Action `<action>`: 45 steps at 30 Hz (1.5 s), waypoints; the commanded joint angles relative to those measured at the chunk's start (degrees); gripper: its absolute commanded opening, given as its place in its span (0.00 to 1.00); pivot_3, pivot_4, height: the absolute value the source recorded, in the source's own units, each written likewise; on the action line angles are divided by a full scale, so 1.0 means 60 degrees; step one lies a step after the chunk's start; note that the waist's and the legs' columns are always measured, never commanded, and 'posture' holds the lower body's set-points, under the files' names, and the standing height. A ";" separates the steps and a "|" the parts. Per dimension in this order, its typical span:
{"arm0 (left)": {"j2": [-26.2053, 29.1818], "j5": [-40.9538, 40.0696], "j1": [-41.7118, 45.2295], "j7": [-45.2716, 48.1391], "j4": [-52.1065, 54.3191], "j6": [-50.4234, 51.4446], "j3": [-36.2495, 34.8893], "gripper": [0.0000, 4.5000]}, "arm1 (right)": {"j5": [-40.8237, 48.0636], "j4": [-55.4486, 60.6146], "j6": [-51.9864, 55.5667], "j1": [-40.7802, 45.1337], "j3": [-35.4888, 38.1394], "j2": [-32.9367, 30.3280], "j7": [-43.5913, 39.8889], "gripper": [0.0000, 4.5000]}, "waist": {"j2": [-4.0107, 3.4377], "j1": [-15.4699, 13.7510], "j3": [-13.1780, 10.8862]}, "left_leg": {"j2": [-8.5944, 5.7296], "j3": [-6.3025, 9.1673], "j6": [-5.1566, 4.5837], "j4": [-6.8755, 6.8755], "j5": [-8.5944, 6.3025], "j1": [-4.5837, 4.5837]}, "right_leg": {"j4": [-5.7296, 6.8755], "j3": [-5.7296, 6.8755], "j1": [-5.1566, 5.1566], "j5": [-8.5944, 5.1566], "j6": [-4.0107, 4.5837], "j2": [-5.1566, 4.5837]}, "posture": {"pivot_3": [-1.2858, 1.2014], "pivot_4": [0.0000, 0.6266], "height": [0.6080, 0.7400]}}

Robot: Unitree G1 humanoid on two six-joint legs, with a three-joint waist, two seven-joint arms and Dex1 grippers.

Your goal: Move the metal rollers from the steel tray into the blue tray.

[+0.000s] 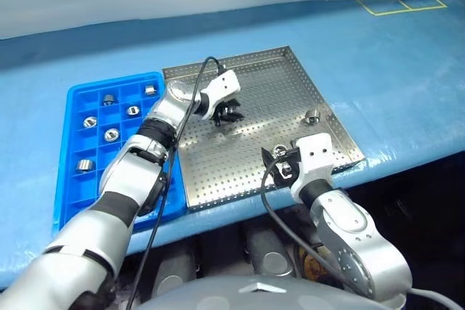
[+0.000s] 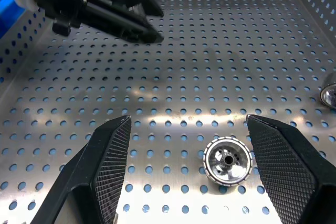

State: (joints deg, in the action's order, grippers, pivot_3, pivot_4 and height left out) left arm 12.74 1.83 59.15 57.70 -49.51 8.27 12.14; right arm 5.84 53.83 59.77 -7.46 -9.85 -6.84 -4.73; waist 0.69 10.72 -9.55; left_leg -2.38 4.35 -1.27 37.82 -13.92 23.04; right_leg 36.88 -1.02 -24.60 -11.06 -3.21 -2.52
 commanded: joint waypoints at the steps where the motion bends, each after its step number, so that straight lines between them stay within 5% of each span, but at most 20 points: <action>1: 0.0836 -0.0795 -0.0457 -0.0282 0.2952 0.1056 -0.1058 0.42 | 0.0230 -0.0024 -0.0161 0.0424 -0.0181 0.0031 -0.0149 0.82 | -0.0004 -0.0113 0.0001 | 0.0002 0.0000 0.0001 -0.0001 0.0000 -0.0001 | 0.0004 -0.0003 -0.0002 0.0001 0.0002 0.0002 | 0.47 0.24 1.00; 10: 0.3433 -0.1472 -0.4401 -0.1397 0.9437 0.4128 -0.2986 0.42 | 0.0415 -0.1609 -0.0776 0.2271 -0.1554 -0.0313 -0.1060 0.82 | -0.0013 -0.0967 0.0004 | 0.0005 -0.0006 0.0025 -0.0031 0.0013 -0.0045 | 0.0014 -0.0029 0.0001 0.0020 0.0049 0.0009 | 0.54 0.24 1.00; 20: 0.5132 -0.2267 -0.9253 -0.1756 1.3736 0.6261 -0.5529 0.42 | 0.0627 -0.2853 -0.1482 0.3219 -0.2414 -0.0348 -0.1946 0.82 | 0.0015 -0.1959 0.0007 | -0.0008 0.0026 0.0018 -0.0023 0.0006 -0.0042 | -0.0023 0.0022 0.0014 0.0018 0.0078 -0.0006 | 0.59 0.24 1.00; 31: 0.4060 -0.2337 -1.2104 -0.3272 1.5112 0.6417 -0.6253 0.42 | 0.0641 -0.3814 -0.2194 0.3702 -0.3059 -0.0286 -0.2541 0.82 | 0.0023 -0.2266 0.0010 | 0.0011 0.0059 0.0073 -0.0045 0.0037 -0.0065 | 0.0002 0.0052 0.0018 -0.0043 0.0123 0.0002 | 0.61 0.24 1.00; 45: 0.4868 -0.2535 -1.3331 -0.3374 1.5704 0.7674 -0.5547 0.42 | 0.0699 -0.3673 -0.2056 0.3567 -0.2897 -0.0309 -0.2457 0.82 | 0.0023 -0.2324 0.0010 | 0.0011 0.0059 0.0076 -0.0075 0.0038 -0.0064 | -0.0003 0.0061 0.0013 -0.0059 0.0150 0.0003 | 0.60 0.24 1.00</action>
State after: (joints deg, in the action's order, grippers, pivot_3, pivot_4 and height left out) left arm 40.98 -12.81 -20.49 37.51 42.77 53.36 -21.27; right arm 9.60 29.73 48.03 14.12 -28.16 -9.04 -19.63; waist 0.82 -3.23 -9.49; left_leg -2.32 4.69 -0.80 37.33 -13.68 22.65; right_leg 36.87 -0.67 -24.51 -11.42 -2.30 -2.50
